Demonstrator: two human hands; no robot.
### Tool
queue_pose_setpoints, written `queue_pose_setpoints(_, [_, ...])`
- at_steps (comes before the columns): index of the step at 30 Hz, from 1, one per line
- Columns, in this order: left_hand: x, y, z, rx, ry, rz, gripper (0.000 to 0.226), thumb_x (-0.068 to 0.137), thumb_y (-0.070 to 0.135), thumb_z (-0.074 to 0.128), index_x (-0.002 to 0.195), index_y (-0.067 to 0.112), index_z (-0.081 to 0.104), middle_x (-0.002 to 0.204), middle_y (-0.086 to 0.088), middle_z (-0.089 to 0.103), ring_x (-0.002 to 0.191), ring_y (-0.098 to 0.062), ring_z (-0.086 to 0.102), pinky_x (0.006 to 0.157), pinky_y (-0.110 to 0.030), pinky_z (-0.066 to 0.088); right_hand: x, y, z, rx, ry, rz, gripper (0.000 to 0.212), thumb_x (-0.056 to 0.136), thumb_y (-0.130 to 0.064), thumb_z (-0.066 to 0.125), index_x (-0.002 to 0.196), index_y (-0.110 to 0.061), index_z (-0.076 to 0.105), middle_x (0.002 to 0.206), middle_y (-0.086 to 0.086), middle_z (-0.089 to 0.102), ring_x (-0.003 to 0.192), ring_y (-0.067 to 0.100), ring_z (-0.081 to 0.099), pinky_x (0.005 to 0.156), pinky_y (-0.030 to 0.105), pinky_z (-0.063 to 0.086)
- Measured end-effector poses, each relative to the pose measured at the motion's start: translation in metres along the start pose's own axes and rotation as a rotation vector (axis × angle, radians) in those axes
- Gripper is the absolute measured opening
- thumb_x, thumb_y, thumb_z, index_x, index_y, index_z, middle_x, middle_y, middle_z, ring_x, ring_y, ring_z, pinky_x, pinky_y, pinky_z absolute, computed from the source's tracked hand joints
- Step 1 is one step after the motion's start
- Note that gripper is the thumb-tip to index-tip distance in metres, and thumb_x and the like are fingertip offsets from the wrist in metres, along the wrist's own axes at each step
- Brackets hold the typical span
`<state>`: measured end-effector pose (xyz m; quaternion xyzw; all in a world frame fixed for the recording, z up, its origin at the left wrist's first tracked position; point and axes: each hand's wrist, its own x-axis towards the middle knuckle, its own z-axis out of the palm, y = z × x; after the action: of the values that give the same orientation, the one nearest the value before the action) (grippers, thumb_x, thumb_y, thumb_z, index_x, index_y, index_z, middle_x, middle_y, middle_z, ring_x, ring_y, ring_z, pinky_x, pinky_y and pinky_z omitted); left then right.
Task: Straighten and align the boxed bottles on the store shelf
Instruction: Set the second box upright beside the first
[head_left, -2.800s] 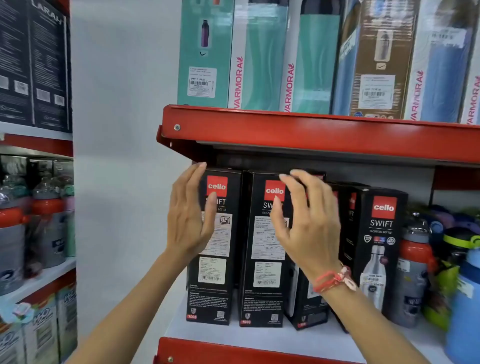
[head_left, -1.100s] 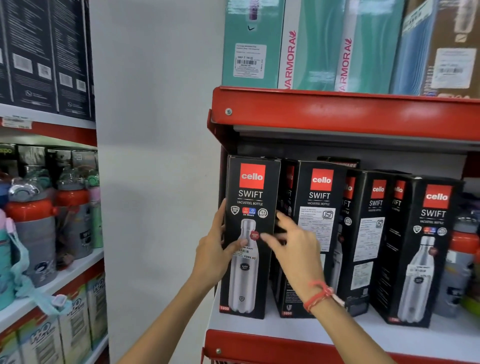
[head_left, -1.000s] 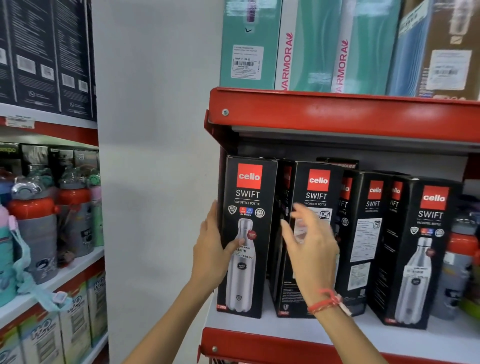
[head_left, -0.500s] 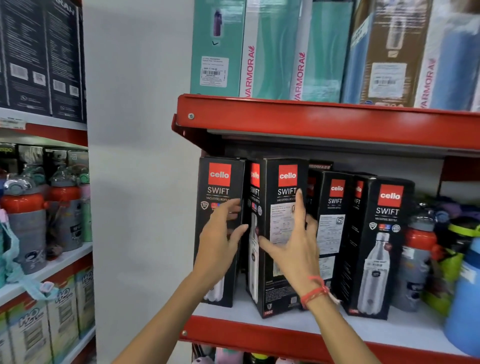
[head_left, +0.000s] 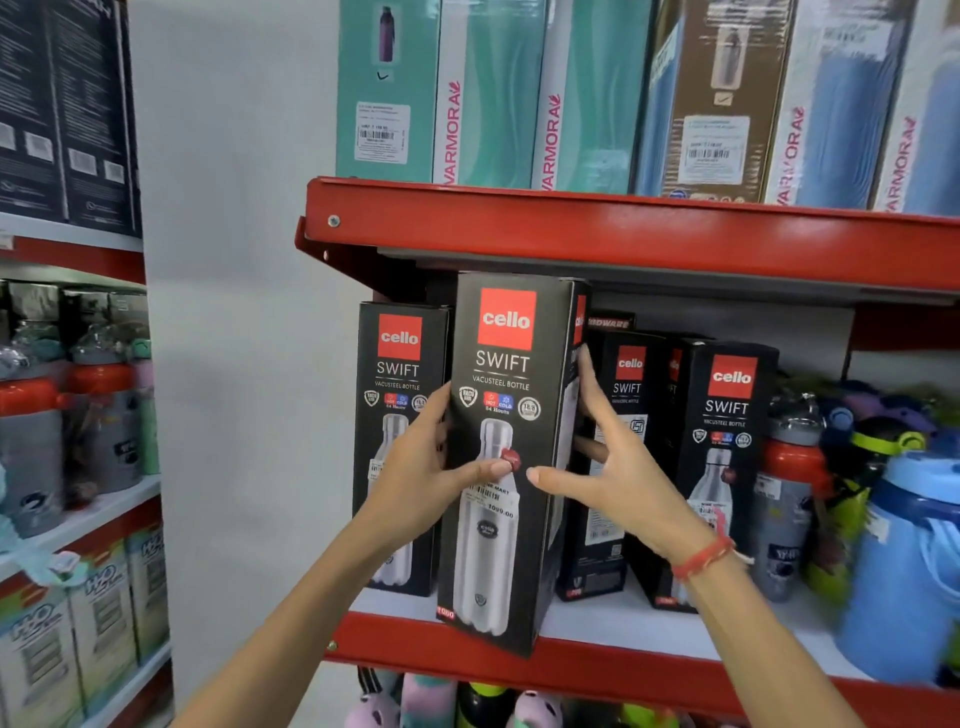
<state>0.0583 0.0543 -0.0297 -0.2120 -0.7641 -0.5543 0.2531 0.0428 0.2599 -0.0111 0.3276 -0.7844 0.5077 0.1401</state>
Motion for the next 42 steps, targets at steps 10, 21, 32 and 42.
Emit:
queue_pose_setpoints(10, [0.024, -0.024, 0.036, 0.288, 0.216, -0.075, 0.093, 0.081, 0.023, 0.074, 0.152, 0.023, 0.013, 0.129, -0.001, 0.063, 0.11, -0.01, 0.058, 0.088, -0.018, 0.039, 0.053, 0.019, 0.012, -0.147, 0.052, 0.017, 0.111, 0.077, -0.005, 0.074, 0.15, -0.039, -0.002, 0.106, -0.038, 0.051, 0.108, 0.004, 0.061, 0.103, 0.036, 0.046])
queue_pose_setpoints(21, [0.032, -0.039, 0.04, 0.358, 0.158, -0.172, 0.091, 0.083, 0.022, 0.071, 0.152, 0.025, 0.011, 0.129, -0.006, 0.063, 0.117, -0.028, 0.059, 0.103, -0.044, 0.044, 0.054, 0.047, 0.024, -0.14, 0.074, 0.061, 0.111, 0.079, -0.01, 0.073, 0.149, -0.038, -0.008, 0.12, -0.033, 0.042, 0.119, 0.006, 0.049, 0.108, 0.038, 0.041])
queue_pose_setpoints(32, [0.021, -0.022, 0.044, 0.604, 0.346, 0.157, 0.071, 0.09, 0.009, 0.06, 0.149, 0.014, 0.023, 0.148, -0.009, 0.041, 0.11, -0.023, 0.06, 0.082, -0.023, 0.047, 0.029, 0.056, 0.016, -0.432, 0.826, 0.041, 0.066, 0.079, -0.026, 0.073, 0.136, -0.012, 0.044, 0.13, 0.015, 0.048, 0.112, 0.025, 0.051, 0.095, 0.037, 0.046])
queue_pose_setpoints(42, [0.014, -0.014, 0.073, 0.503, 0.301, 0.332, 0.047, 0.091, 0.01, 0.058, 0.137, 0.014, 0.045, 0.139, -0.003, 0.048, 0.129, -0.016, 0.045, 0.103, -0.002, 0.024, 0.014, 0.075, 0.008, -0.382, 0.54, 0.321, 0.115, 0.075, -0.033, 0.077, 0.148, -0.036, -0.012, 0.137, 0.029, 0.034, 0.109, 0.048, 0.054, 0.086, 0.048, 0.049])
